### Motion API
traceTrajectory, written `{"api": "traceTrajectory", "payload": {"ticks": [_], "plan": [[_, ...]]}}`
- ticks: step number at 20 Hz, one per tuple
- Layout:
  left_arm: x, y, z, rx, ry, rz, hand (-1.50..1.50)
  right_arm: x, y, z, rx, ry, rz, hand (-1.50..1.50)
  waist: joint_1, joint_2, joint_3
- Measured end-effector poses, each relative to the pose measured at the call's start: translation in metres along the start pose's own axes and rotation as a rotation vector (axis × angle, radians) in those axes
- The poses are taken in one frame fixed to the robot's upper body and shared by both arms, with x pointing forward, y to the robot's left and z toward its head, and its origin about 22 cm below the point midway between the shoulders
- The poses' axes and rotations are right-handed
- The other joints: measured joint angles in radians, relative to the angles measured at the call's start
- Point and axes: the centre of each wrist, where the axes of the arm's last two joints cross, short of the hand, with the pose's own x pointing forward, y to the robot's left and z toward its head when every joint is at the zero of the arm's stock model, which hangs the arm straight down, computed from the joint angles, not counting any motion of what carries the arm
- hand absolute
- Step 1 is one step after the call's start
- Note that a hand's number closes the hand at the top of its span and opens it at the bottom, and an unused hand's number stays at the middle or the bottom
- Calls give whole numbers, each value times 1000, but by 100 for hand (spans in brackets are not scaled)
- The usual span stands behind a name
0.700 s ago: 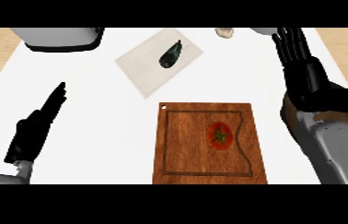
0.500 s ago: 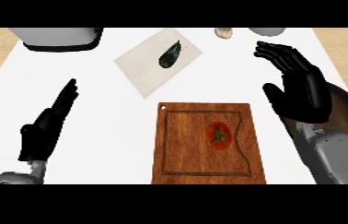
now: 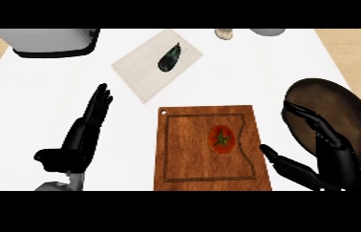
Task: Pick the tomato from the cutting board and place it in the pan
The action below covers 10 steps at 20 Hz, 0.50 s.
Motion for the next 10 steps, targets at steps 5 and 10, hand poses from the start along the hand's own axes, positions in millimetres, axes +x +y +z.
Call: {"api": "traceTrajectory", "payload": {"ticks": [5, 10], "plan": [[-8, -9, 6, -31, -19, 18, 0, 19, -21, 39, 23, -8, 177, -150, 19, 4, 0], [-9, -16, 1, -44, -31, 26, 0, 48, -26, 36, 108, 43, 316, -150, 37, 8, -1]]}}
